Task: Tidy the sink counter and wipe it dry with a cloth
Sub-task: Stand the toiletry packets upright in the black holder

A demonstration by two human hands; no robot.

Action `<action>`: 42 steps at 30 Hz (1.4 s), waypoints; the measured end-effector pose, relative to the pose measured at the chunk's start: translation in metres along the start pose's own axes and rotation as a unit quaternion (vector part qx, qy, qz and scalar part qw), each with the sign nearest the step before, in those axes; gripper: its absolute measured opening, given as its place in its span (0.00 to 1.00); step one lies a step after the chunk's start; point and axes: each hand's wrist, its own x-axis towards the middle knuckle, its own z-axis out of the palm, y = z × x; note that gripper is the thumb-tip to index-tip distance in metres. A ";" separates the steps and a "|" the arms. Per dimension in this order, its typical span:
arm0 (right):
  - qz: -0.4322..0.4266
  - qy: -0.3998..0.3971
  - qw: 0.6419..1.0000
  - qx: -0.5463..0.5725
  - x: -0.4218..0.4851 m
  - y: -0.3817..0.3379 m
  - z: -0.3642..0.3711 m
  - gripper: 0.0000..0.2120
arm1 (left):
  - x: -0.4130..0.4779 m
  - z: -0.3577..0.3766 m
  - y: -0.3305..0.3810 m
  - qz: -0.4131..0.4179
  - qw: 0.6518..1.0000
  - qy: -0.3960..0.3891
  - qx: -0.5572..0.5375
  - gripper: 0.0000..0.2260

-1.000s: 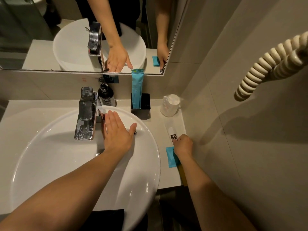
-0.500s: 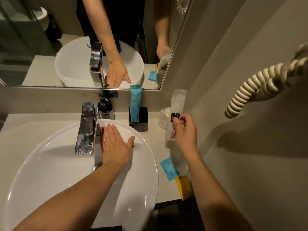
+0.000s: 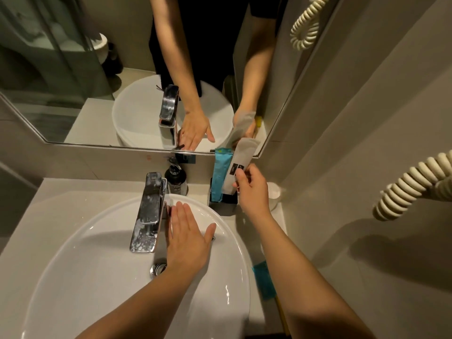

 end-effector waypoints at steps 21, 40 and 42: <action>0.026 0.012 0.996 -0.087 0.016 0.044 0.005 0.05 | -0.001 0.001 0.001 -0.006 1.000 -0.007 -0.012 0.41; 0.283 -0.018 0.924 -0.259 -0.127 0.126 -0.099 0.12 | 0.000 0.006 -0.001 0.007 1.000 -0.025 0.016 0.42; 0.279 -0.018 0.925 -0.257 -0.134 0.133 -0.095 0.14 | 0.000 0.005 -0.002 0.009 0.999 -0.027 0.017 0.42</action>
